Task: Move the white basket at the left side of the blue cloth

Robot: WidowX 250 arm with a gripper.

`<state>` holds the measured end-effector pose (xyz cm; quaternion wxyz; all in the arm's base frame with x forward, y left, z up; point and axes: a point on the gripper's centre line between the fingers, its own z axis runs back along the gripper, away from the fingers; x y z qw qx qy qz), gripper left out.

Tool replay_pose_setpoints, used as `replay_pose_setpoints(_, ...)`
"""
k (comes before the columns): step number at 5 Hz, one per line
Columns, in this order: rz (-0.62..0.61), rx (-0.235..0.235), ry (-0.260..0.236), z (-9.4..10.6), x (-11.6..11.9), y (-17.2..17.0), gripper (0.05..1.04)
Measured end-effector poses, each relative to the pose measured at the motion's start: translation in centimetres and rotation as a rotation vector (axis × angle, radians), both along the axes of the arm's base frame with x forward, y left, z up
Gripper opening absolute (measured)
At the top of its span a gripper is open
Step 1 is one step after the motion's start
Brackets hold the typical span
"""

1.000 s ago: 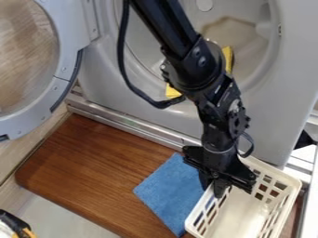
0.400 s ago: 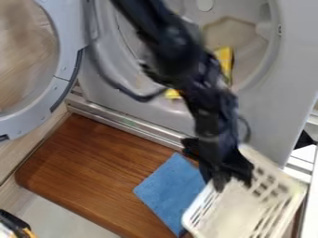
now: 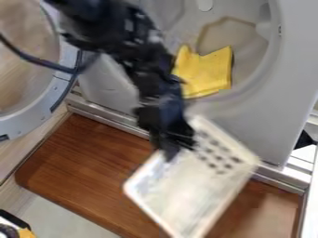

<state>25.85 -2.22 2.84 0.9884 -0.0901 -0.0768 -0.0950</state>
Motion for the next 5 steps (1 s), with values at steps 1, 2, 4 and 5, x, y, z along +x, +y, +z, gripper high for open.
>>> replay_pose_setpoints(1, -0.005, 0.066, 0.031, 0.1, -0.5, 4.3, 0.089)
replay_pose_setpoints(2, 0.068, 0.118, 0.033, -0.3, -0.4, 8.7, 0.089)
replay_pose_setpoints(4, 0.142, 0.15, 0.055, -2.0, 0.7, 12.5, 0.089)
replay_pose_setpoints(5, 0.145, 0.159, 0.079, -3.7, 1.0, 12.9, 0.089)
